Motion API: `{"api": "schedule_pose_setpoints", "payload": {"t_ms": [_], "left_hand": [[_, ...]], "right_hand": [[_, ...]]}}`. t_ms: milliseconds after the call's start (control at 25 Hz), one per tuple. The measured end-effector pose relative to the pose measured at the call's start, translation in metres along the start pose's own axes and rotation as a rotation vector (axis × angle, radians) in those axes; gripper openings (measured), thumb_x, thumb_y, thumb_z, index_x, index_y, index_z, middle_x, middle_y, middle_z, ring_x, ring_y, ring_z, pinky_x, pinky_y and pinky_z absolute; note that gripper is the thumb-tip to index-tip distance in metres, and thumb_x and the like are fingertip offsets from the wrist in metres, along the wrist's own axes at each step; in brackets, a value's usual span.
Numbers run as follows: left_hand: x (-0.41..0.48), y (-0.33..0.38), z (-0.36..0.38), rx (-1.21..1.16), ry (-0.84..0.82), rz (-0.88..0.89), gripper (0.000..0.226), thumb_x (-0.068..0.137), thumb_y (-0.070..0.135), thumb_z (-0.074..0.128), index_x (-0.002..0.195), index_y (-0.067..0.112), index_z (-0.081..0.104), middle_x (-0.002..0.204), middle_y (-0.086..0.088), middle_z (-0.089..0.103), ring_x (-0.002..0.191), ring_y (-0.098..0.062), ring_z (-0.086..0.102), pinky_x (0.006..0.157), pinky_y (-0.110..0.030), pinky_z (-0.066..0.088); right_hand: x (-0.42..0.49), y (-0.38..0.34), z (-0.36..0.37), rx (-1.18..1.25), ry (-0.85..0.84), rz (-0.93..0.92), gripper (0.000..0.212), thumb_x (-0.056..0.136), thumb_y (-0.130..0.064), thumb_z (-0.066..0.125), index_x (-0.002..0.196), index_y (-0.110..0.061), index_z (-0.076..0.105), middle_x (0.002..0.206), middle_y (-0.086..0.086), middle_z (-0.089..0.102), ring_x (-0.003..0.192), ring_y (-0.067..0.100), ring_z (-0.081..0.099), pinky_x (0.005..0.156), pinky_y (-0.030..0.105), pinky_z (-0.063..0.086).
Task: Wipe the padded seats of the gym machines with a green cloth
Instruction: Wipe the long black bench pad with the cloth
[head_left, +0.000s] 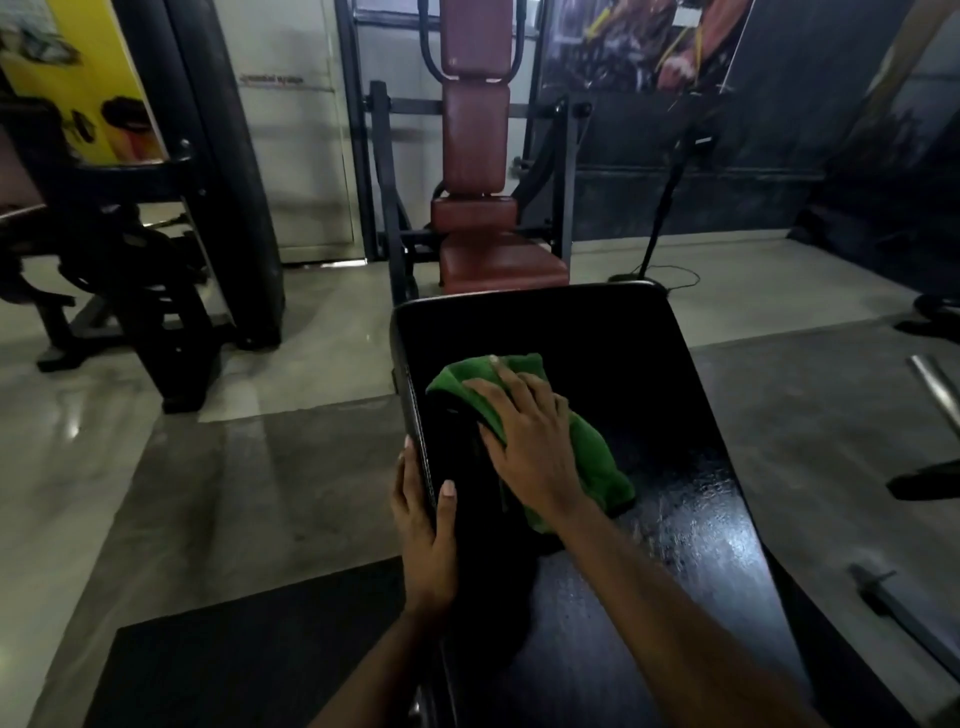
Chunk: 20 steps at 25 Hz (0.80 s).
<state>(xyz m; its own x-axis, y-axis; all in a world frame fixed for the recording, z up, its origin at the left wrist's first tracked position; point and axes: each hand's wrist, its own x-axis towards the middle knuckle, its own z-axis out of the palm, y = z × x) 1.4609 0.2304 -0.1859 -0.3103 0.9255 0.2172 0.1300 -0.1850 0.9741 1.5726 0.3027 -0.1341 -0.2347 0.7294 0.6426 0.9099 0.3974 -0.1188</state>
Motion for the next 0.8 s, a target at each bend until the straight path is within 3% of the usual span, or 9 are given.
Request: {"api": "schedule_pose_setpoints", "payload": {"t_ms": [120,240,360,480,680,800], "left_hand": [[0.047,0.014,0.000,0.002,-0.008,-0.009,0.063,0.087,0.060,0.034,0.144,0.043,0.015,0.153,0.009,0.014,0.133,0.005,0.022,0.101,-0.011,0.022],[0.075,0.020,0.007,-0.052,0.053,-0.015,0.064,0.088,0.057,0.035,0.147,0.034,0.020,0.154,0.001,0.021,0.137,-0.009,0.029,0.105,-0.022,0.025],[0.074,0.016,0.009,-0.065,0.067,0.023,0.065,0.080,0.064,0.031,0.141,0.042,0.020,0.152,0.008,0.025,0.135,0.003,0.028,0.107,-0.011,0.021],[0.076,0.012,0.009,-0.040,0.064,0.024,0.060,0.082,0.062,0.033,0.138,0.046,0.019,0.148,0.015,0.024,0.128,0.023,0.021,0.100,0.005,0.016],[0.074,0.011,0.007,-0.036,0.046,0.025,0.068,0.080,0.062,0.035,0.143,0.041,0.020,0.153,0.014,0.021,0.132,0.021,0.017,0.109,-0.009,0.016],[0.073,0.010,0.009,-0.027,0.036,0.012,0.069,0.079,0.064,0.036,0.142,0.046,0.018,0.153,0.018,0.019,0.132,0.022,0.016,0.111,-0.019,0.018]], "right_hand": [[0.040,0.008,-0.004,0.041,0.099,0.105,0.042,0.087,-0.040,0.039,0.128,-0.035,0.039,0.139,0.003,0.048,0.119,0.027,0.044,0.090,0.044,0.042],[0.076,-0.002,0.010,-0.006,0.038,-0.015,0.047,0.084,-0.043,0.040,0.131,-0.039,0.037,0.141,0.003,0.044,0.124,0.022,0.035,0.095,0.049,0.040],[0.087,-0.007,0.025,-0.079,-0.024,-0.143,0.049,0.082,-0.049,0.041,0.131,-0.042,0.041,0.141,0.000,0.044,0.127,0.020,0.035,0.096,0.052,0.036],[0.115,0.015,0.026,-0.073,0.011,-0.035,0.047,0.083,-0.048,0.041,0.128,-0.036,0.048,0.135,0.000,0.051,0.122,0.026,0.045,0.092,0.048,0.039],[0.119,0.083,0.015,-0.113,0.109,0.254,0.051,0.082,-0.050,0.038,0.115,-0.020,0.063,0.121,0.005,0.061,0.115,0.032,0.052,0.090,0.048,0.041],[0.118,0.136,0.009,-0.098,0.089,0.425,0.061,0.082,-0.055,0.032,0.120,-0.016,0.061,0.127,0.008,0.057,0.123,0.033,0.045,0.097,0.049,0.036]]}}
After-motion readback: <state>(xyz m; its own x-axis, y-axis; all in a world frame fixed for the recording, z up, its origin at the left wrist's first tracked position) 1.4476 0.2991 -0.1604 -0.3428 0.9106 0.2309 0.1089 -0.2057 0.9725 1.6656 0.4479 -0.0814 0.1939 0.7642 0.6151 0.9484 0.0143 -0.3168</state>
